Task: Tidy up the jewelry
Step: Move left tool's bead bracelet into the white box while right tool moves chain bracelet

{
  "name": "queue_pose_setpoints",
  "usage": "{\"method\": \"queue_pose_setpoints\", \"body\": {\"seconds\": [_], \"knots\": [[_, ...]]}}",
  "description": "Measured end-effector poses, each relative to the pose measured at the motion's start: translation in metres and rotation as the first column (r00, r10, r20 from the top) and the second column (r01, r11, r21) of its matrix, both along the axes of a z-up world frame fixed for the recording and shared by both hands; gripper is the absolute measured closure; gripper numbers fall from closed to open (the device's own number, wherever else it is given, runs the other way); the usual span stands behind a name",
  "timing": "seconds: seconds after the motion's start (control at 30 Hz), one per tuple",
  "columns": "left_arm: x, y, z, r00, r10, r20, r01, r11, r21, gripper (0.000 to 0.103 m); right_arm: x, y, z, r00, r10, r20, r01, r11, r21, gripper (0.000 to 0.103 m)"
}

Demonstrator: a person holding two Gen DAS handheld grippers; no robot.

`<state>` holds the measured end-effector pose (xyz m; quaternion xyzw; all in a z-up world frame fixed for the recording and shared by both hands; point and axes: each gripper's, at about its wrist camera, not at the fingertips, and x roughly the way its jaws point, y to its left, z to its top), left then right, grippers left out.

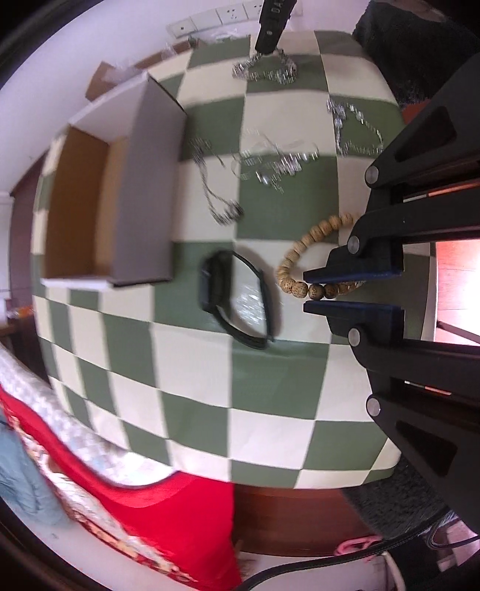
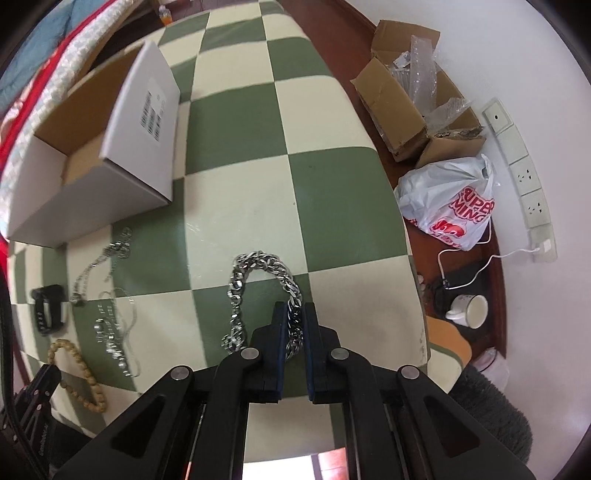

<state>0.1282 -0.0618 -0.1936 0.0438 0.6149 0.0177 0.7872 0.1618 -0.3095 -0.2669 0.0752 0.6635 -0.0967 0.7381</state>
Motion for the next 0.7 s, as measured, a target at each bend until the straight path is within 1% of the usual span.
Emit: {"method": "queue_pose_setpoints", "body": {"seconds": [0.07,0.1,0.13,0.37,0.5,0.7], "knots": [[-0.001,-0.008,0.015,0.999,-0.021,0.032,0.022,1.0,-0.007,0.097,-0.003,0.001,0.01,1.0,-0.004,0.022,0.003,1.0,0.019,0.095],[-0.004,-0.009,0.01,0.999,-0.029,0.046,0.029,1.0,-0.01,0.097,-0.005,0.003,0.017,0.999,-0.004,0.035,0.003,1.0,0.029,0.095],[0.002,-0.009,0.013,0.997,-0.038,0.063,0.039,0.999,-0.016,0.097,-0.006,0.003,0.022,0.999,-0.002,0.046,0.001,0.999,0.033,0.095],[0.013,-0.014,0.047,0.982,-0.085,0.168,0.091,0.996,-0.026,0.097,-0.013,0.014,0.073,0.989,0.035,0.146,-0.044,0.997,0.061,0.095],[0.023,-0.016,0.073,0.971,-0.098,0.22,0.106,0.994,-0.027,0.097,-0.011,0.023,0.105,0.978,0.061,0.198,-0.077,0.994,0.071,0.095],[0.044,-0.013,0.108,0.953,-0.091,0.291,0.106,0.994,-0.037,0.097,-0.002,0.041,0.16,0.95,0.11,0.291,-0.138,0.987,0.078,0.095]]}}
